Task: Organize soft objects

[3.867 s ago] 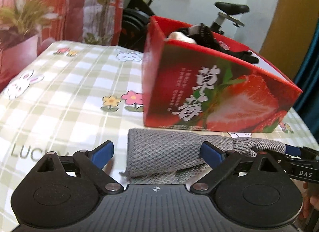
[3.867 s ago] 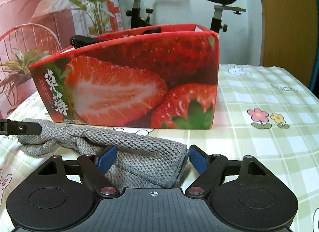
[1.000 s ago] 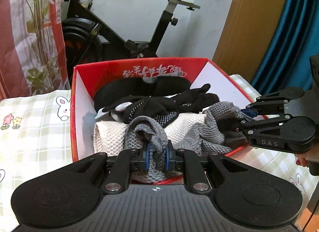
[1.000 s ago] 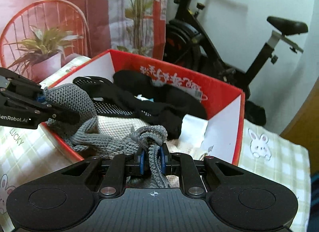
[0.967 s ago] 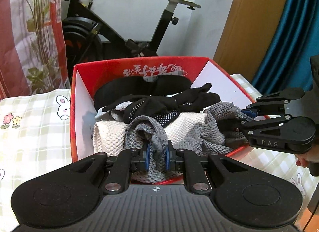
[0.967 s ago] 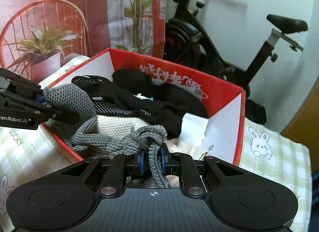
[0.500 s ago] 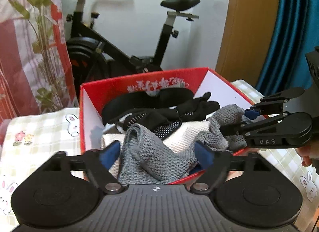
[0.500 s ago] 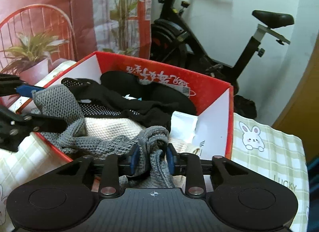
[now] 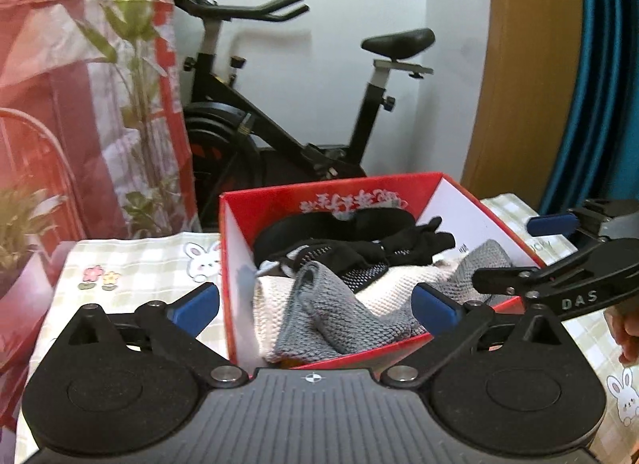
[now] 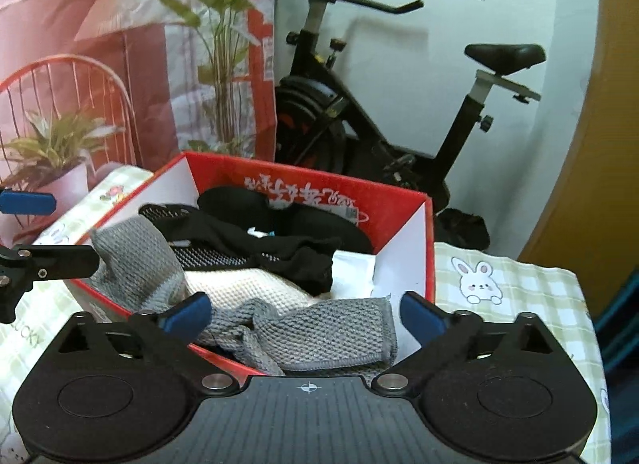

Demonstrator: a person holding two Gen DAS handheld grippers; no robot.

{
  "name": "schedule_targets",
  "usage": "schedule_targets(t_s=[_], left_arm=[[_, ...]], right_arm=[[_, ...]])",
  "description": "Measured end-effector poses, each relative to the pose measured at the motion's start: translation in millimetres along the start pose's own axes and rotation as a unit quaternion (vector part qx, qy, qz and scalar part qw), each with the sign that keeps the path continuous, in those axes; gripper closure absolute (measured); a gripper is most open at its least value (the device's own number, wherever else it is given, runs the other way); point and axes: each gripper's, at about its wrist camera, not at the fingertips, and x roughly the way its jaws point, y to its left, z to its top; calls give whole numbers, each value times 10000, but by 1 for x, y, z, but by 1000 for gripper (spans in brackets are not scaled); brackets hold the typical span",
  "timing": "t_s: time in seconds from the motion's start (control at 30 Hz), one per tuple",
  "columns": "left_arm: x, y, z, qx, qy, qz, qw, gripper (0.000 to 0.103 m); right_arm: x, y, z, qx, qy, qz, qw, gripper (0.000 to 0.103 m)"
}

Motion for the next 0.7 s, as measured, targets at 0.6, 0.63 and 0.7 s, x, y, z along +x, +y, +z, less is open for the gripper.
schedule_targets(t_s=[0.6,0.63,0.7], left_arm=[[-67,-5,5,-148,-739,428,9962,0],[-71,-6,6,-149,-768,415,9961,0],[-81,-7,8,-147,-848,451,9953,0]], right_arm=[[-62,16,9,356,-429,-21,9984,0],[-65,18,10,373,-444,-65,9983,0],[-75,21,12,385,-485,-177,9979,0]])
